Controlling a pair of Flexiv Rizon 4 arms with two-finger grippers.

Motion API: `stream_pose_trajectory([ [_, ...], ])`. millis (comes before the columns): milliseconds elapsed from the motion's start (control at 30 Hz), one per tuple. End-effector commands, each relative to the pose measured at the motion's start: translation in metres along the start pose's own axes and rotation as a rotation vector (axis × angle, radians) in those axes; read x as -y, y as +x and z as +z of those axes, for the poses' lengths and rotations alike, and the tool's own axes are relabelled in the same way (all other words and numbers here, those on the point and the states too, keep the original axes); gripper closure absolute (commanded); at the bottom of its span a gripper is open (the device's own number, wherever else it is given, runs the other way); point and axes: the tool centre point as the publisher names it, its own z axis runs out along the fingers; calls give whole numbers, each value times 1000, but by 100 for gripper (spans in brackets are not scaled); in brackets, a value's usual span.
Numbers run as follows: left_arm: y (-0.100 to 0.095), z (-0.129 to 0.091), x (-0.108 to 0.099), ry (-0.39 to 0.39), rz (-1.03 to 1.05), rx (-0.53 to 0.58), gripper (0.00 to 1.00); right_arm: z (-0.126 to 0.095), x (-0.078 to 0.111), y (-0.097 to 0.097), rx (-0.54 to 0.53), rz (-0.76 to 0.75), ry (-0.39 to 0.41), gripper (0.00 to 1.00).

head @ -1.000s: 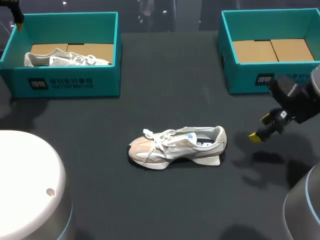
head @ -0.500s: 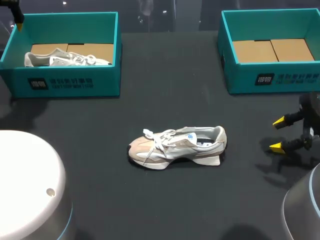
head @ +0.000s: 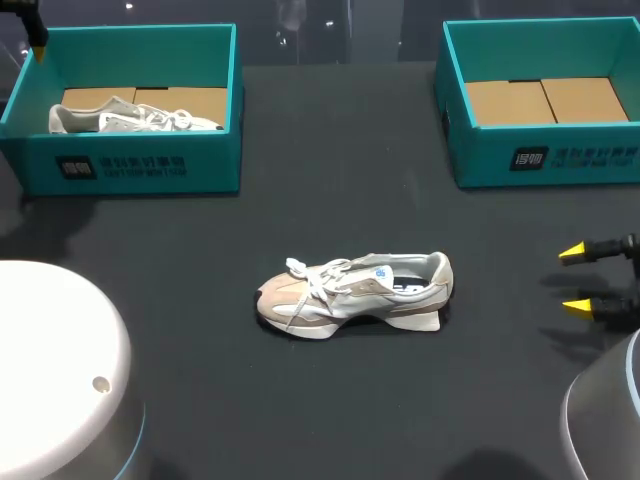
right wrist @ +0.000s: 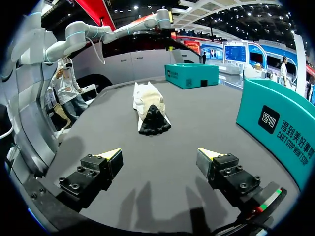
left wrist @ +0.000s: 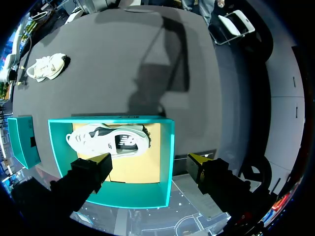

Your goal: Take the shoe out of the shoebox, open the shoe tongue, remove and reinsert the insole, then place the shoe into the shoebox

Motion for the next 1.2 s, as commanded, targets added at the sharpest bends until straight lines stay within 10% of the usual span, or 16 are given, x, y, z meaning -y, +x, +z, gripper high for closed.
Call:
stream_pose_trajectory([
  [33,0,0,1,-2,1,-2,0,2,3,-7,-14,-8,-1,0],
  [1200,0,0,1,-2,1,-2,0,71,-4,-4,20,-77,-8,0],
])
